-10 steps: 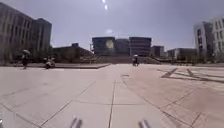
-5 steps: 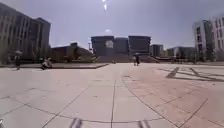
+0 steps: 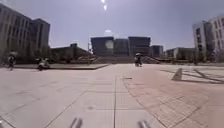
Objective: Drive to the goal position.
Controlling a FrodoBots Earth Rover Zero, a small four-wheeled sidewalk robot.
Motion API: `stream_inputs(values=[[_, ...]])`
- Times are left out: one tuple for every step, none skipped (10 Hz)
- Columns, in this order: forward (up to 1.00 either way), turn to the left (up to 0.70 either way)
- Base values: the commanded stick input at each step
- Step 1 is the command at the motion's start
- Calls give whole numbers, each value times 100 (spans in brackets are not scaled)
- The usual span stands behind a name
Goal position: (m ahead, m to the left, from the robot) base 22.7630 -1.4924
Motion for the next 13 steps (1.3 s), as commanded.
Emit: stream_inputs(values=[[100,0],[100,0],[100,0],[100,0],[100,0],[100,0],[100,0],[100,0],[100,0],[100,0],[100,0],[100,0],[100,0]])
